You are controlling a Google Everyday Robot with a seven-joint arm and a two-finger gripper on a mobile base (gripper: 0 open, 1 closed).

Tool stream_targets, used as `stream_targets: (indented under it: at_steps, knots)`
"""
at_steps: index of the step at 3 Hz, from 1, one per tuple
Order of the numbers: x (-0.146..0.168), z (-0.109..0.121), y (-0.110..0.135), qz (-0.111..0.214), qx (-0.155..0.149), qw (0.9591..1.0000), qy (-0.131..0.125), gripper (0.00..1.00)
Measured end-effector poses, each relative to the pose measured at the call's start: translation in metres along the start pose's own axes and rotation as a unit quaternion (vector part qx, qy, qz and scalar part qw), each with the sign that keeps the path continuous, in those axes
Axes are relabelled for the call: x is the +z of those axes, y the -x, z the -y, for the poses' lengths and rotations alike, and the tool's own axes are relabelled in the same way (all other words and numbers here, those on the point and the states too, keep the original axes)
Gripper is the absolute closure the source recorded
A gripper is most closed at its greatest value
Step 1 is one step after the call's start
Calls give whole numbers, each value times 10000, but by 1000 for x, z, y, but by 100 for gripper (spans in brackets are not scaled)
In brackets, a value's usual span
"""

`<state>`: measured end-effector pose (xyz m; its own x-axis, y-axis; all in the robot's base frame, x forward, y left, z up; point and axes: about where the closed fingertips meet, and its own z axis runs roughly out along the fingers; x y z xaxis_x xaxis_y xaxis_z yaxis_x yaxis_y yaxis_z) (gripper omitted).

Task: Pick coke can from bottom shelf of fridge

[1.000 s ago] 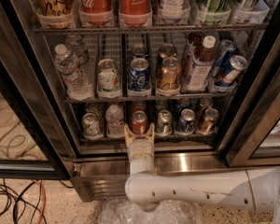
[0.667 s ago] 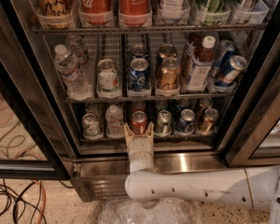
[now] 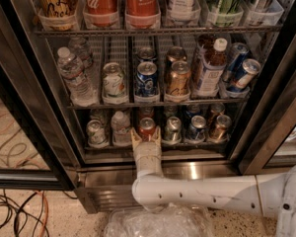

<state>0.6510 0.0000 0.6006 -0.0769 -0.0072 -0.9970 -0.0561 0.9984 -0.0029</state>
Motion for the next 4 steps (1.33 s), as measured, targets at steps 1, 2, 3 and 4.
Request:
stream_targets:
  at_steps: [1, 2, 3, 4]
  knots:
    - [5, -2, -7, -62, 1, 10000, -18, 54]
    - [5, -2, -7, -62, 1, 10000, -18, 78]
    - [5, -2, -7, -62, 1, 10000, -18, 99]
    - [-2, 1, 16, 34, 47, 10000, 39, 100]
